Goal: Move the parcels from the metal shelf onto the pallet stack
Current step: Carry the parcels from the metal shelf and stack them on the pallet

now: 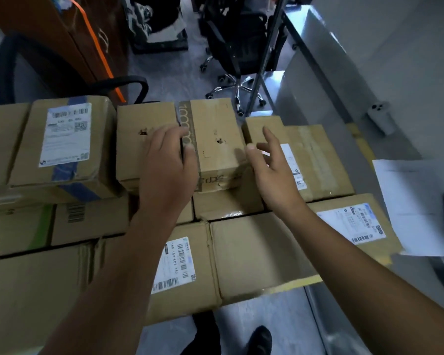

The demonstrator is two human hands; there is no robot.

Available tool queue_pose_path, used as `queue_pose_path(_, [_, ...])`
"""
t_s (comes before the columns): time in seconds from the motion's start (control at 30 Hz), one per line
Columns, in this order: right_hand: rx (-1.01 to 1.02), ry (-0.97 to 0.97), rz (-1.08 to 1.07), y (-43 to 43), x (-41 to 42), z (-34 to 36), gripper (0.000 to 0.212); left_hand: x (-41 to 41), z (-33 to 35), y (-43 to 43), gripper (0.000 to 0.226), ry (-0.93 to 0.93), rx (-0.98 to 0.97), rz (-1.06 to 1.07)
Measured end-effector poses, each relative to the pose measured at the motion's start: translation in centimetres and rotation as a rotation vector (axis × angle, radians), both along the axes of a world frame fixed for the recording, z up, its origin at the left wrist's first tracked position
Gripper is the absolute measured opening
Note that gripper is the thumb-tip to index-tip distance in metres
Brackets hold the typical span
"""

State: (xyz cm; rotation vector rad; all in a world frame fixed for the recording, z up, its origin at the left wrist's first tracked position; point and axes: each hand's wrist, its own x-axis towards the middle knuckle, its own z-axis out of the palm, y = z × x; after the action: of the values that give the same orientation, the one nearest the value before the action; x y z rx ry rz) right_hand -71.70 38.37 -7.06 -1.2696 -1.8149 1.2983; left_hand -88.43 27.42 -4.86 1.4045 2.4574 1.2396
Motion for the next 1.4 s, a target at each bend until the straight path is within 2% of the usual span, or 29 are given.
queue_pose_path(0.07, [0.059,-0.028,-0.021,-1.3,2.6,0.7,0.066,2.1,0.7,0.1,0.033,-0.009,0.052,-0.052])
queue_pose_path(0.2, [0.329,-0.208,-0.081,-3.8,9.6,2.0,0.07,8.0,1.6,0.0,0.033,0.0,0.089,-0.191])
queue_pose_path(0.37, [0.373,-0.301,-0.255,-9.0,22.2,2.4,0.072,19.3,1.3,-1.1,0.034,-0.003,-0.005,-0.412])
queue_pose_path(0.6, [0.285,-0.356,-0.63,-24.2,45.1,2.4,0.072,41.8,-0.2,-8.8,0.06,0.021,-0.161,-0.912])
queue_pose_path(0.83, [0.141,-0.432,-1.025,-44.2,63.3,1.7,0.074,62.7,-2.1,-21.0,0.081,0.135,-0.178,-1.351])
queue_pose_path(1.13, [-0.026,-0.442,-1.463,-64.4,75.0,0.1,0.071,81.5,-2.6,-33.8,0.089,0.26,-0.184,-1.771])
queue_pose_path(1.4, [-0.178,-0.456,-1.689,-74.3,82.8,-2.2,0.083,95.1,-5.1,-41.6,0.087,0.323,-0.206,-2.013])
